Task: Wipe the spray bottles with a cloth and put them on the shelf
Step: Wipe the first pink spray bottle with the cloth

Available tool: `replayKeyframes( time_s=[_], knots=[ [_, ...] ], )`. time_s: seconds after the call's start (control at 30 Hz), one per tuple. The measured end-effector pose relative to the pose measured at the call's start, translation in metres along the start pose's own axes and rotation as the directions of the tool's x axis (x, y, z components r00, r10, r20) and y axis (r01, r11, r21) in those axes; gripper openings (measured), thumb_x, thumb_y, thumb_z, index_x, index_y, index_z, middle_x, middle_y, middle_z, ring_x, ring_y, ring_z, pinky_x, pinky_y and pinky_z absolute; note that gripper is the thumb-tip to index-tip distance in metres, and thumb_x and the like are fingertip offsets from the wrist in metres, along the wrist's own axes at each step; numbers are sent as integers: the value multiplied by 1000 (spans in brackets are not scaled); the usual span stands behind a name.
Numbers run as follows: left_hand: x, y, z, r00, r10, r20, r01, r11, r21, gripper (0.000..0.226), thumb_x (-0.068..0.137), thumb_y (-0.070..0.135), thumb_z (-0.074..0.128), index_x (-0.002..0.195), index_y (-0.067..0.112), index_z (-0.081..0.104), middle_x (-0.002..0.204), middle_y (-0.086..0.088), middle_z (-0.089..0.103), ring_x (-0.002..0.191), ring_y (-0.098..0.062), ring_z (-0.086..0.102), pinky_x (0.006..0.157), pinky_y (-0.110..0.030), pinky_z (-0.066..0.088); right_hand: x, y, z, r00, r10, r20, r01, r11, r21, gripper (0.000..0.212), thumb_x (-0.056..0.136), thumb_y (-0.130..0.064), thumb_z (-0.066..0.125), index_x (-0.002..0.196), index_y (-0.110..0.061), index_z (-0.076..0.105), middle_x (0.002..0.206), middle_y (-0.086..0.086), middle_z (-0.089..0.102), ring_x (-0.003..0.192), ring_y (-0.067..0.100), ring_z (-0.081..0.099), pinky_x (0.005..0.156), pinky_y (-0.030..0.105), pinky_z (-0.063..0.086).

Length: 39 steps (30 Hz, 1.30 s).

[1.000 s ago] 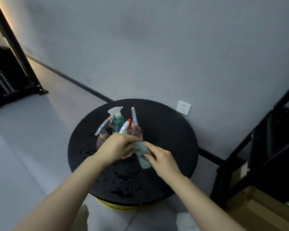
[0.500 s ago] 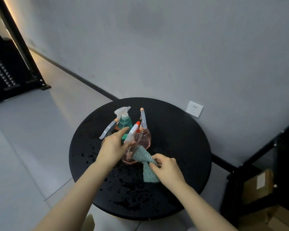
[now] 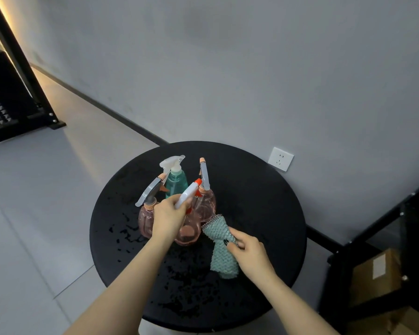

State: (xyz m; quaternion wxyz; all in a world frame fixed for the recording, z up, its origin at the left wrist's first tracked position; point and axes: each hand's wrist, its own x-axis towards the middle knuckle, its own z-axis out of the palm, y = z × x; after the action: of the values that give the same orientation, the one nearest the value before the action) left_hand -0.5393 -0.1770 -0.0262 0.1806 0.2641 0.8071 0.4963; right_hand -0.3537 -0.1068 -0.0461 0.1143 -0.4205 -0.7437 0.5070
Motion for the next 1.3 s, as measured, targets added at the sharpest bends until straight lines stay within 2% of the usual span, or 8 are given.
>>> replayKeyframes(
  time_s=[0.1,0.23,0.43,0.57,0.73,0.9,1.0,1.3],
  knots=[
    [4,9,-5,999,18,-44,-20,999,-48,10,89,27,59,81,25,63,75,-3,70,67,-20,63,59,-29,46,1,0,-3,1000,1,-8,0,998,59,36,93,-13,55,126,-29,58,99,-13,70,93,1,65,80,20,54],
    [9,23,-14,999,42,0,-42,997,-63,19,87,31,62,99,18,68,81,8,66,83,-13,64,80,-35,53,1,-4,-7,998,-10,-54,18,990,141,33,92,-10,57,123,-22,60,98,-11,68,90,-4,64,70,9,49],
    [5,30,-17,992,82,95,-75,994,-79,15,82,30,68,69,36,64,76,4,70,80,-20,68,80,-47,55,3,-12,-14,987,-90,-136,109,983,147,33,91,-10,58,122,-19,62,103,-9,69,94,-2,64,78,12,51],
    [1,34,-23,987,36,156,-10,987,-163,6,84,23,68,88,20,71,84,-5,71,81,-21,70,75,-40,58,4,-22,-18,969,-153,-194,180,975,129,35,90,-15,61,125,-20,60,113,-4,68,102,2,63,91,29,53],
    [2,37,-32,975,-46,218,89,977,-192,25,85,24,66,105,9,68,96,-11,70,84,-25,70,74,-42,58,0,-45,-16,910,-347,-228,358,934,9,37,90,-13,59,127,-22,58,120,-9,64,109,0,59,95,27,50],
    [3,43,-34,971,-78,226,133,962,-238,18,88,24,63,99,11,69,92,-7,70,82,-22,70,70,-39,59,3,-61,-1,772,-621,-139,570,771,-284,40,90,-6,58,129,-16,56,134,-5,54,121,0,48,102,20,41],
    [1,46,-36,977,-74,200,126,957,-260,17,88,25,62,93,11,70,82,-3,69,74,-12,67,56,-20,56,4,-56,6,686,-728,6,660,619,-426,42,89,-5,58,130,-15,55,137,-1,52,126,10,48,104,23,37],
    [3,43,-39,977,-124,173,172,938,-300,18,90,16,58,80,3,67,76,-6,63,52,-9,61,42,-20,48,4,-40,7,592,-781,197,770,476,-426,48,88,2,54,133,-12,51,141,-2,44,133,8,34,109,22,29]
  ],
)
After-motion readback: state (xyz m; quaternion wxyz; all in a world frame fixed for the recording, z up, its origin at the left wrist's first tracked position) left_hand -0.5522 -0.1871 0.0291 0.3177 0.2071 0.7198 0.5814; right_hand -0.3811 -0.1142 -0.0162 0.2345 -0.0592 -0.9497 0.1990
